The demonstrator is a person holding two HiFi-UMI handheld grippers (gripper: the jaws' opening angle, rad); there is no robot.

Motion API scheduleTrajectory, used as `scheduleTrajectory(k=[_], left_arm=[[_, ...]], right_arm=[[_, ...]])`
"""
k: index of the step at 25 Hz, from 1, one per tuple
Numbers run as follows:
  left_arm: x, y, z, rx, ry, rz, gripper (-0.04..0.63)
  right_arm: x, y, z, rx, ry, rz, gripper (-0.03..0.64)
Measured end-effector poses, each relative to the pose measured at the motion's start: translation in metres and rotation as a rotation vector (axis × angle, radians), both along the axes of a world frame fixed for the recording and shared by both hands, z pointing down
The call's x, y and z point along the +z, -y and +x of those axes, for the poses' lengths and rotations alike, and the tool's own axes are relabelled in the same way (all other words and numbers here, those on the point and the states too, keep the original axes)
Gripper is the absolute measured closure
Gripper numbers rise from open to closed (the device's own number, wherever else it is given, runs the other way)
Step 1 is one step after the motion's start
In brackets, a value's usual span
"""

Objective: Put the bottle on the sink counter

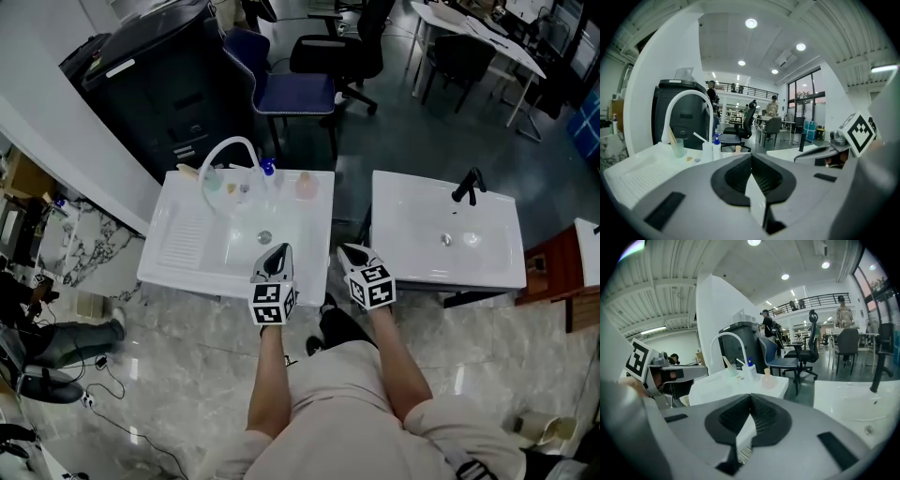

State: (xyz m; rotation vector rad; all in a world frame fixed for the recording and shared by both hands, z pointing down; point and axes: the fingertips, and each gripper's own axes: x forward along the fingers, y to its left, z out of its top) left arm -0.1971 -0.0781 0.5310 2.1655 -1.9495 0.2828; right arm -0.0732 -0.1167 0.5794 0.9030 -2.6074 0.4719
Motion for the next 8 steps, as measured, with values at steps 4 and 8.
scheduleTrajectory(k=[4,8], left_arm=[[-0.0036,0.0,-0.0003,0.003,0.019,0.007,0.589],[-0.0004,0.0,-0.0013,-0.007,0.001,0.007,0.589]], right_arm=[[-0.0011,0.0,-0.0008,0.005,0.005,0.006,0.611],[-0.0023,-0.0005,-0.0015,0.007,0.011,0.014,0.611]])
